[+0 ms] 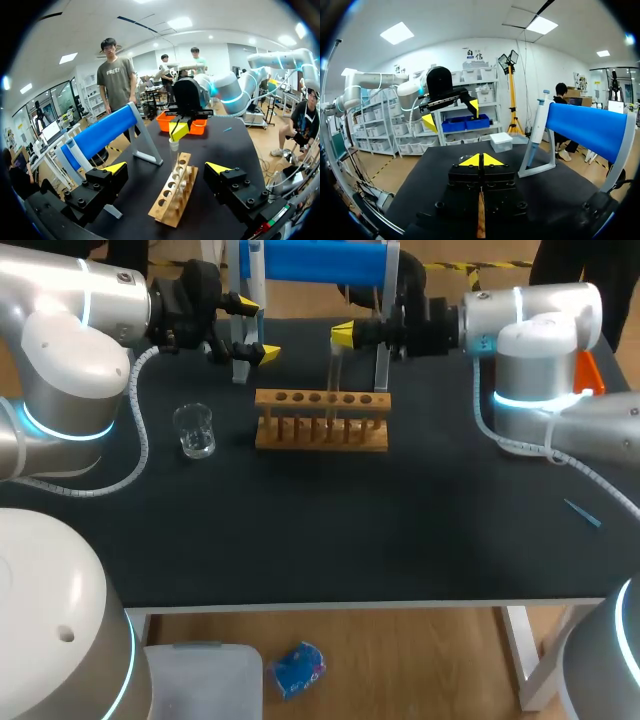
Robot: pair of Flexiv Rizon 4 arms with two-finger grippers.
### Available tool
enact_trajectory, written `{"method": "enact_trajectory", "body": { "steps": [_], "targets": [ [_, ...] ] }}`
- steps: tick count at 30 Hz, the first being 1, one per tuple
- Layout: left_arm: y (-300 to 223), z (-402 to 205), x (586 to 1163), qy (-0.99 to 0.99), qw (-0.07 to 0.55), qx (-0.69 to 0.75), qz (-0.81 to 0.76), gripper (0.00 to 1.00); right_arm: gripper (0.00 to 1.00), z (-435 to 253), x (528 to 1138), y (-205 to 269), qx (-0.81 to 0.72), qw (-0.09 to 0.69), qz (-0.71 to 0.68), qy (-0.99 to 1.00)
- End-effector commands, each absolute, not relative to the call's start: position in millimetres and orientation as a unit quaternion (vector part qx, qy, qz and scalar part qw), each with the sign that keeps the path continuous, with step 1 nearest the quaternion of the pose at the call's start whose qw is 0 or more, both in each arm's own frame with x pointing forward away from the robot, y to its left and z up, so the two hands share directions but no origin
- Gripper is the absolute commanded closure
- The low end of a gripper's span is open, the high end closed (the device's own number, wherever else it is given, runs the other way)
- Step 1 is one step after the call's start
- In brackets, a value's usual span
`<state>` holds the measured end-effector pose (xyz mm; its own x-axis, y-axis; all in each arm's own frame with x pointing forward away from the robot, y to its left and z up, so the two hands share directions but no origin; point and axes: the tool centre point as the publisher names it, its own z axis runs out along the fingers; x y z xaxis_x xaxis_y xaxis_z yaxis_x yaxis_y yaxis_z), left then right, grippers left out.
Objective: Invert the test tube, pick up the pipette, mount the tip to pipette, aspirate from beaker and dispense into the tube, eject the tip, return the pipette, and cap with the stopper.
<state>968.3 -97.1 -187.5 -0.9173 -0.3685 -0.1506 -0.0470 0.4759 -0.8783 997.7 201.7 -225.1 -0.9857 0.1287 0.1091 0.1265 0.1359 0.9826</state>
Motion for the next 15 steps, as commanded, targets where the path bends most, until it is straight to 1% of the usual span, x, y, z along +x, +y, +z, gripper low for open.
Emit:
{"method": "enact_trajectory", "body": {
  "steps": [1, 4, 5, 6, 15],
  "targets": [
    [-96.2, -187.4, 968.8, 0.844, 0.161, -0.122, -0.498, 0.0, 1.0, -222.4, 995.7, 198.8, 0.083, 0.006, 0.656, 0.75],
    [-96.2, -187.4, 968.8, 0.844, 0.161, -0.122, -0.498, 0.0, 1.0, -214.3, 996.8, 198.9, 0.08, 0.009, 0.656, 0.75],
    [-96.2, -187.4, 968.8, 0.844, 0.161, -0.122, -0.498, 0.0, 0.56, -211.5, 996.9, 198.8, 0.08, 0.01, 0.656, 0.75],
    [-96.2, -187.4, 968.8, 0.844, 0.161, -0.122, -0.498, 0.0, 0.0, -208.6, 996.9, 198.5, 0.079, 0.012, 0.656, 0.751],
    [-96.2, -187.4, 968.8, 0.844, 0.161, -0.122, -0.498, 0.0, 0.0, -184.9, 1001.2, 193.2, 0.057, 0.05, 0.632, 0.771]
  ]
}}
